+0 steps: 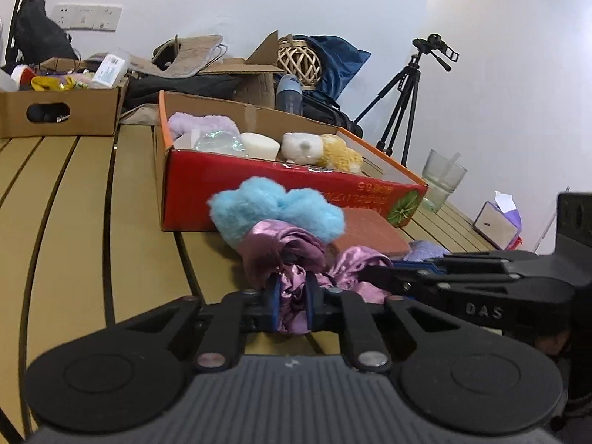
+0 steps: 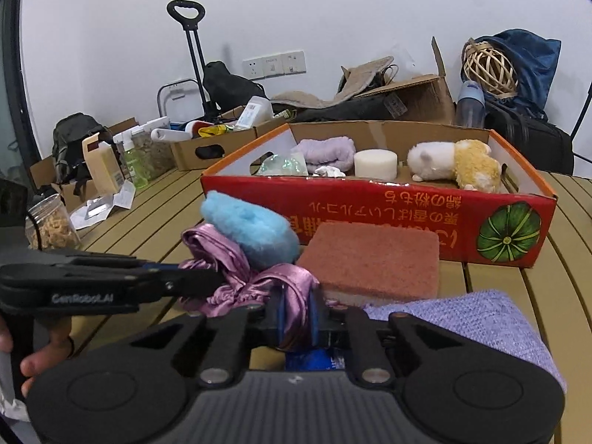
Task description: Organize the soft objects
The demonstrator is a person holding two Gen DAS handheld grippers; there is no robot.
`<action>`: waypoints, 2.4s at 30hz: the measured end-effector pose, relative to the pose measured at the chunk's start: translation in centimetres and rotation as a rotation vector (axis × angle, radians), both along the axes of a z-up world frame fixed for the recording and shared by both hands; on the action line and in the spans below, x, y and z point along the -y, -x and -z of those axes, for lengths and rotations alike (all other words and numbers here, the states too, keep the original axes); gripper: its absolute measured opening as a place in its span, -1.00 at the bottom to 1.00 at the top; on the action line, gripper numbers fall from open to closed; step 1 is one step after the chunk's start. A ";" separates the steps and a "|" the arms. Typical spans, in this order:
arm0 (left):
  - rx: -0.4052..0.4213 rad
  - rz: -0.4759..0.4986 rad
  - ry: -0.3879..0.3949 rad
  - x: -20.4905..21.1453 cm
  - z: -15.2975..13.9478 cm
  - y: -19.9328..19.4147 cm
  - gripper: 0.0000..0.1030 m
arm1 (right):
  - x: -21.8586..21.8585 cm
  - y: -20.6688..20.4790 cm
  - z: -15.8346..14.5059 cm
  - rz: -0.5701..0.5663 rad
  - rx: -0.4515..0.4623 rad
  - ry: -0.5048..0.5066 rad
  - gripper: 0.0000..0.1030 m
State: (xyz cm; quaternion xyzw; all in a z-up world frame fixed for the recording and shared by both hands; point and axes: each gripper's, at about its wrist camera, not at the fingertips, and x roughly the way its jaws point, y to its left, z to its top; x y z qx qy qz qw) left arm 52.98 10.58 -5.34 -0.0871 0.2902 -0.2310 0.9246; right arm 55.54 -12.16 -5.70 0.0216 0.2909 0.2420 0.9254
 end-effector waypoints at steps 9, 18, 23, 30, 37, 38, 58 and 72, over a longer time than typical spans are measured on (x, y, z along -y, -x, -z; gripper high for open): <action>0.117 -0.002 0.097 1.5 -5.9 4.6 -0.79 | 3.1 4.9 -4.6 -0.059 0.104 -0.072 -0.86; 0.074 0.100 0.070 9.5 -9.1 -8.1 -0.79 | 9.7 -3.2 -9.0 0.041 0.152 -0.005 -0.87; -0.069 0.081 0.009 14.5 -6.5 -15.4 -0.69 | 11.7 -11.9 -7.8 0.056 0.036 0.109 -0.87; -0.160 0.047 -0.017 14.5 -4.4 -17.3 -0.13 | 10.2 -15.2 -4.0 0.087 -0.011 0.290 -0.67; -0.010 0.017 -0.043 11.6 -10.6 -11.6 0.10 | 11.4 -11.2 -8.0 0.141 0.087 0.246 -0.46; 0.024 -0.002 -0.059 11.0 -11.6 -10.2 0.20 | 11.8 -10.1 -9.2 0.139 0.103 0.240 -0.46; 0.331 -0.293 -0.191 5.4 -10.8 19.9 0.65 | 13.8 17.9 -9.1 0.079 0.151 0.100 0.15; 0.192 -0.295 -0.137 4.6 -5.7 25.1 0.67 | 12.6 24.4 -3.5 0.142 0.070 0.067 0.13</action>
